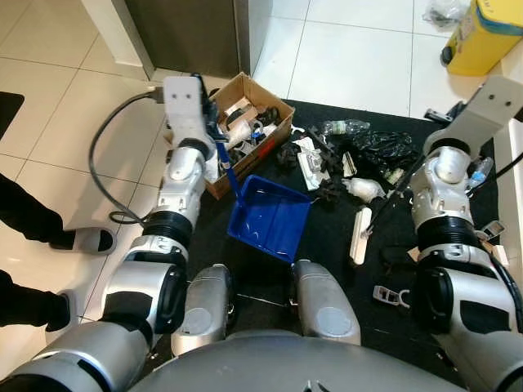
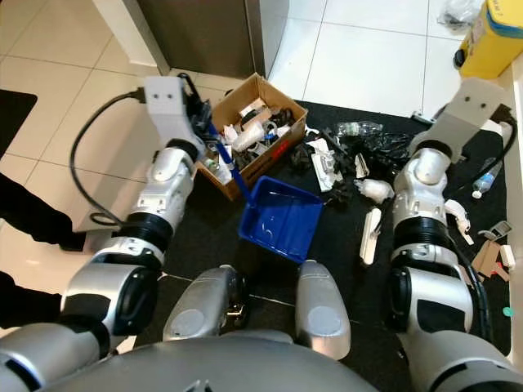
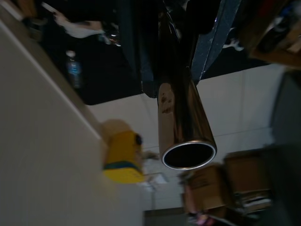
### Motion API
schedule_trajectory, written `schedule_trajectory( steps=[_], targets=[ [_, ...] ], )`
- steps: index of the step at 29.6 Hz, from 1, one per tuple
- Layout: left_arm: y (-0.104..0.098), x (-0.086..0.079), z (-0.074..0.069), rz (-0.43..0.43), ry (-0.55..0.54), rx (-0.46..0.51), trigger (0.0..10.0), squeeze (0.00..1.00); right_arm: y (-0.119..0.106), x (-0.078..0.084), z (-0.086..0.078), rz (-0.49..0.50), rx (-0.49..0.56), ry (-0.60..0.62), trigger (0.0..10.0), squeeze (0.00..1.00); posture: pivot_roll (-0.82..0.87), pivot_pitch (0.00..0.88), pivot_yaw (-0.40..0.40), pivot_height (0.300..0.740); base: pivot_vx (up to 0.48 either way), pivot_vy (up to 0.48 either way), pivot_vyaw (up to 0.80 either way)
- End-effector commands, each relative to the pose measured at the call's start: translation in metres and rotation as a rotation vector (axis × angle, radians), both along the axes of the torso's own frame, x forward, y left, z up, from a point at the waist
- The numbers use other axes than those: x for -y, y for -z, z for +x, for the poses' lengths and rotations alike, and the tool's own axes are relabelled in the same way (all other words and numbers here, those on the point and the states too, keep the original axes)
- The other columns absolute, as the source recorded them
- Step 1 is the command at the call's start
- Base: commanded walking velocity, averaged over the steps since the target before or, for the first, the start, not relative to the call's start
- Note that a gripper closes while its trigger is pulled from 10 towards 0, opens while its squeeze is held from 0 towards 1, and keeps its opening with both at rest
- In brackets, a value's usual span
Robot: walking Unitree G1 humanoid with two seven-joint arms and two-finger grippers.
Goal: Sweep floor
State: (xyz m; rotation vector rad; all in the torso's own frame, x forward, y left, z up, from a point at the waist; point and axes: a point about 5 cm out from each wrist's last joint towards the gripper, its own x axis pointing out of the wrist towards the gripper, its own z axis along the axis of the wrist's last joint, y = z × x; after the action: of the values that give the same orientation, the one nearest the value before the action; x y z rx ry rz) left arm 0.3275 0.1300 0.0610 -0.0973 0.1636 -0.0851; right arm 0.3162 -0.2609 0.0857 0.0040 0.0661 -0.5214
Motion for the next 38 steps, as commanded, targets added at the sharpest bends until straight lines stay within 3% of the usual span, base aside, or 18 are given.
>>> schedule_trajectory(
  steps=[1,7,12,17,23,25,27,32,38],
  targets=[
    [-0.004,-0.017,-0.002,0.027,-0.036,0.024,10.0,0.0,-0.013,-0.01,0.008,-0.027,0.063,-0.057,10.0,0.0,0.04,0.0,0.047,0.74,0.0,0.0,0.0],
    [-0.007,-0.038,-0.018,0.115,-0.074,0.085,10.0,0.0,-0.017,-0.033,0.021,-0.014,0.072,-0.163,10.0,0.0,0.07,0.0,0.041,0.74,0.0,0.0,0.0],
    [-0.006,-0.043,-0.023,0.127,-0.105,0.092,10.0,0.0,-0.017,-0.041,0.025,-0.011,0.071,-0.203,10.0,0.0,0.08,0.0,0.038,0.74,0.0,0.0,0.0],
    [0.008,-0.058,-0.033,0.143,-0.264,0.017,10.0,0.0,-0.02,-0.063,0.033,-0.033,0.06,-0.29,10.0,0.0,0.1,0.039,0.018,0.74,0.0,0.0,0.0],
    [0.01,-0.066,-0.037,0.181,-0.351,-0.018,10.0,0.0,-0.021,-0.063,0.035,-0.091,0.037,-0.282,10.0,0.0,0.1,0.054,0.014,0.74,0.0,0.0,0.0],
    [0.009,-0.064,-0.038,0.155,-0.356,-0.033,10.0,0.0,-0.022,-0.058,0.035,-0.097,0.042,-0.262,10.0,0.0,0.1,0.058,0.016,0.74,0.0,0.0,0.0],
    [0.004,-0.056,-0.04,0.081,-0.347,-0.044,10.0,0.0,-0.024,-0.046,0.033,-0.112,0.047,-0.216,10.0,0.0,0.1,0.069,0.02,0.74,0.0,0.0,0.0],
    [-0.011,-0.043,-0.039,0.012,-0.321,-0.026,10.0,0.0,-0.022,-0.035,0.029,-0.11,0.047,-0.183,10.0,0.0,0.11,0.072,0.027,0.74,0.0,0.0,0.0],
    [-0.02,-0.031,-0.036,-0.008,-0.31,-0.031,10.0,0.0,-0.019,-0.035,0.028,-0.101,0.038,-0.173,10.0,0.0,0.11,0.069,0.034,0.74,0.0,0.0,0.0]
  ],
)
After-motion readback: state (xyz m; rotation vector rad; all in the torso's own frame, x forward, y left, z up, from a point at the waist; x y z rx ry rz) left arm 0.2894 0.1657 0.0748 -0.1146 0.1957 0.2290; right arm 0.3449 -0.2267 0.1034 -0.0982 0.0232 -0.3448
